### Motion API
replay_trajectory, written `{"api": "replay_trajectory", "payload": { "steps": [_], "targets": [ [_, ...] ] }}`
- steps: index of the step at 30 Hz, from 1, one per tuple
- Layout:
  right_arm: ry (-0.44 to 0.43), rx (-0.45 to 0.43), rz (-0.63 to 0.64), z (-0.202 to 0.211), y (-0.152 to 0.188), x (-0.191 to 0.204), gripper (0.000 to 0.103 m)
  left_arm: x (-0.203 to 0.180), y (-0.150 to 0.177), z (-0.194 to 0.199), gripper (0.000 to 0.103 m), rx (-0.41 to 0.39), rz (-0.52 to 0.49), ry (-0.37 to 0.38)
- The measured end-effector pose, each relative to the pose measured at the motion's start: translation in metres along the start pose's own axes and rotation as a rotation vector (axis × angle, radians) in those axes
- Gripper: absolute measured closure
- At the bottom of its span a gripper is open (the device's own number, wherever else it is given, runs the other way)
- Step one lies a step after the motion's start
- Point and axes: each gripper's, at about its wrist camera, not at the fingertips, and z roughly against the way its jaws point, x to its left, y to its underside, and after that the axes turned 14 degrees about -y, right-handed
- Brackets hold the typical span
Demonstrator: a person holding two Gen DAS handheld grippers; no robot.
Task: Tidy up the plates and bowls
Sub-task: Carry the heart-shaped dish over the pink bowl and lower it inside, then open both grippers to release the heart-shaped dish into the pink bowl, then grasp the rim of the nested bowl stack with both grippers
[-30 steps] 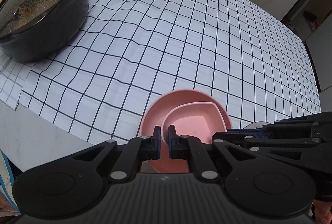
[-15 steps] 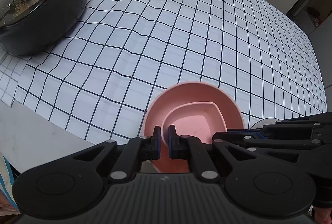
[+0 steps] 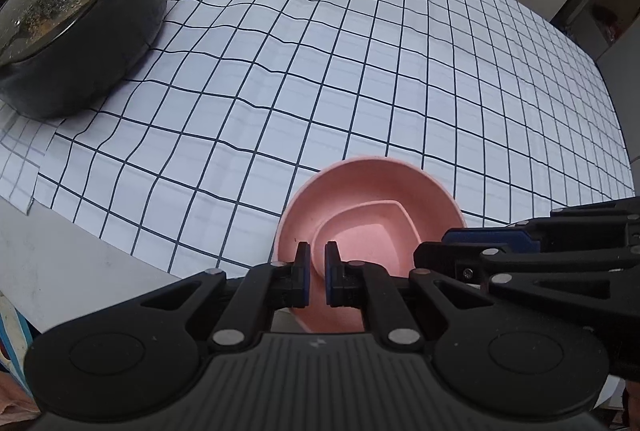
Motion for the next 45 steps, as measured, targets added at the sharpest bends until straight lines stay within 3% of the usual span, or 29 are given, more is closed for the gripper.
{"api": "replay_trajectory", "payload": {
  "steps": [13,16,19,24,27,30,33,38,45],
  "targets": [
    [-0.013,-0.035,0.050,0.027,0.006,0.016,0.067,0.012,0.014,0.035,0.095,-0.074,0.000,0.019],
    [-0.011,-0.042,0.064,0.031,0.009,0.019,0.064,0.016,0.019,0.041,0.088,-0.087,0.004,0.020],
    [-0.011,-0.047,0.074,0.036,0.011,0.022,0.060,0.021,0.022,0.047,0.075,-0.105,0.010,0.019],
    [0.000,-0.069,0.096,0.041,0.015,0.024,0.041,0.030,0.027,0.051,0.050,-0.118,0.043,0.009],
    [0.009,-0.085,0.105,0.043,0.016,0.024,0.025,0.036,0.028,0.050,0.045,-0.115,0.072,0.008],
    [0.016,-0.098,0.094,0.042,0.016,0.020,0.018,0.039,0.028,0.046,0.033,-0.101,0.109,-0.001],
    [0.035,-0.107,0.081,0.038,0.016,0.015,0.009,0.041,0.027,0.039,0.029,-0.090,0.140,-0.010],
    [0.062,-0.109,0.008,0.026,0.016,0.000,0.010,0.045,0.024,0.019,0.029,-0.049,0.197,-0.023],
    [0.062,-0.092,-0.086,0.011,0.016,-0.019,0.020,0.042,0.018,-0.004,0.029,-0.011,0.253,-0.037]
  ]
}}
